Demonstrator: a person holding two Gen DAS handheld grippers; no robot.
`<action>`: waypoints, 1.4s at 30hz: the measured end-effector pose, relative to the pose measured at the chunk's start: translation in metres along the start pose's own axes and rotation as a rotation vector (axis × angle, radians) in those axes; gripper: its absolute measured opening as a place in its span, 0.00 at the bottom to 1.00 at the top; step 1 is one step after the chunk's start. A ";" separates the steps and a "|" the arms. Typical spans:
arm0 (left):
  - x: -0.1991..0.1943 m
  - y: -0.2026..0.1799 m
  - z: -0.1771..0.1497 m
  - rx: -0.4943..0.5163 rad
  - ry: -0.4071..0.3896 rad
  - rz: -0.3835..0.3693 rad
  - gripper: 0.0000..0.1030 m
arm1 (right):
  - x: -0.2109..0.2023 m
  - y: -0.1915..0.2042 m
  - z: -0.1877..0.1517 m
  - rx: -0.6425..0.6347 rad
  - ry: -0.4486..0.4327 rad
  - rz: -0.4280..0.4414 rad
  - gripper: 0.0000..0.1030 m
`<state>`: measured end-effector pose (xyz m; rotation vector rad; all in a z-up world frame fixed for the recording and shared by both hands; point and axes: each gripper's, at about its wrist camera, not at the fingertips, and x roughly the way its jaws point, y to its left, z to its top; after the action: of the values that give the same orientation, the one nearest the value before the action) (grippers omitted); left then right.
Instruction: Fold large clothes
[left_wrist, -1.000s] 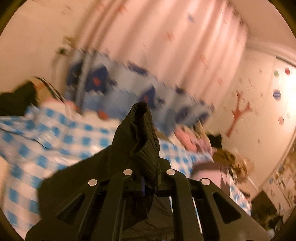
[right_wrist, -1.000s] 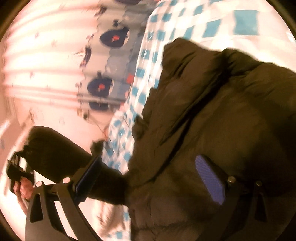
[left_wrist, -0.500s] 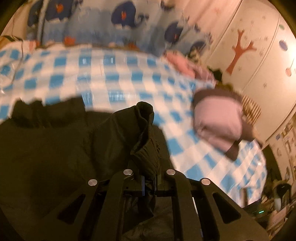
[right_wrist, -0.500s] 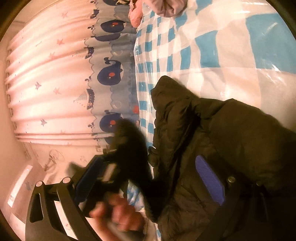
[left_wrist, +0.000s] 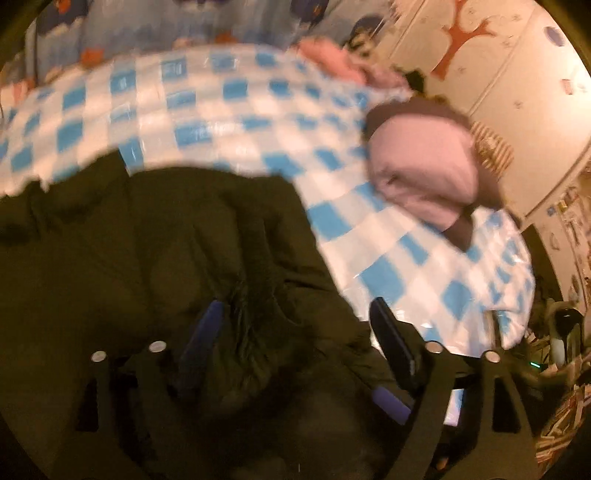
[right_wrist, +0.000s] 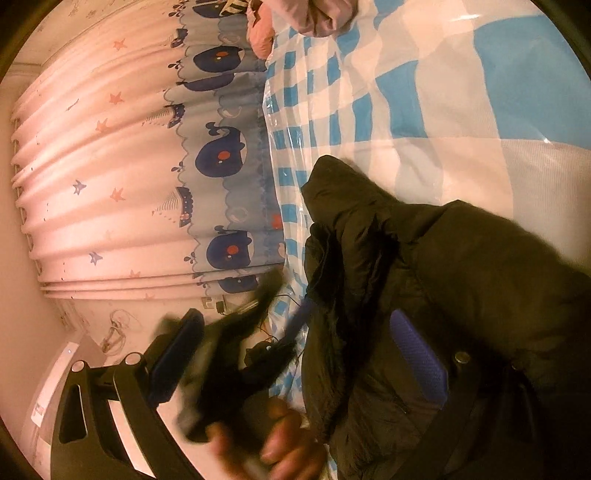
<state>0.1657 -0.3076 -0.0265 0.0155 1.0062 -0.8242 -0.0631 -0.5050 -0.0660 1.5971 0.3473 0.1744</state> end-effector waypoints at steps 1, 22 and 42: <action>-0.022 0.004 -0.001 -0.001 -0.041 0.004 0.83 | 0.001 0.003 -0.001 -0.013 0.001 -0.003 0.94; -0.107 0.340 -0.109 -0.608 -0.102 0.309 0.88 | 0.214 0.030 -0.033 -0.908 0.367 -0.679 0.93; -0.198 0.316 -0.127 -0.501 -0.094 0.355 0.92 | 0.114 0.077 0.001 -0.897 0.357 -0.596 0.93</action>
<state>0.2140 0.0819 -0.0585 -0.2636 1.0592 -0.2345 0.0528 -0.4704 -0.0008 0.5315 0.8640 0.1242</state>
